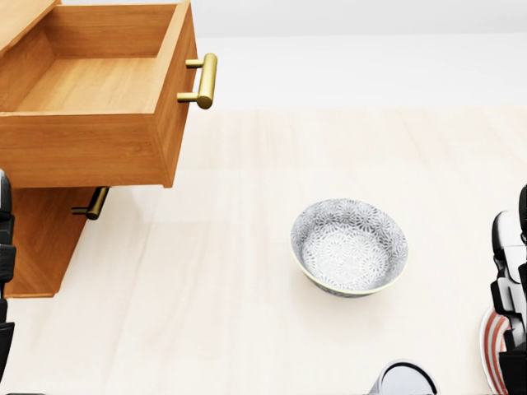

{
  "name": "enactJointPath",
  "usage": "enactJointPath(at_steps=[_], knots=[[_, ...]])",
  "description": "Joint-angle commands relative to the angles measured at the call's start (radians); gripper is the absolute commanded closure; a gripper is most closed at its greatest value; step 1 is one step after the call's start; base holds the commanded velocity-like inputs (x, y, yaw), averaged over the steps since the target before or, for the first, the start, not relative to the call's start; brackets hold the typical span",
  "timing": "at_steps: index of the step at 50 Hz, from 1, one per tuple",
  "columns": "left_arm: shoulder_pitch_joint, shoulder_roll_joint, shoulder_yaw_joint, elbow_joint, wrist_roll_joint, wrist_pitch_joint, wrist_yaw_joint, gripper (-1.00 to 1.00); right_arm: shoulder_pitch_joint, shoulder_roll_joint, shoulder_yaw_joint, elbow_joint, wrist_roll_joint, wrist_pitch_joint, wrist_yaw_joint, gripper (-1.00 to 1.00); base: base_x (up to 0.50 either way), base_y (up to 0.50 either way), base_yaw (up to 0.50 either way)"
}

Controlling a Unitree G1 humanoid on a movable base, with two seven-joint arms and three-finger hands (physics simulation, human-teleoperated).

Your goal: Put the ketchup in the top drawer of the cabinet.

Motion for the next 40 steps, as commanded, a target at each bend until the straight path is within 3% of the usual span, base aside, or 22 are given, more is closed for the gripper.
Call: enactJointPath(at_steps=[1,40], knots=[[-0.003,-0.002,0.017,-0.017,-0.021,0.0,-0.001,-1.0,0.004,-0.002,0.009,0.002,-0.007,0.0,-0.002,-1.0,0.0,0.5,0.0],[0.016,-0.003,-0.003,-0.002,-0.007,0.0,-0.011,-1.0,-0.029,-0.014,-0.005,0.01,0.01,0.0,0.013,-1.0,0.0,0.48,0.0]])
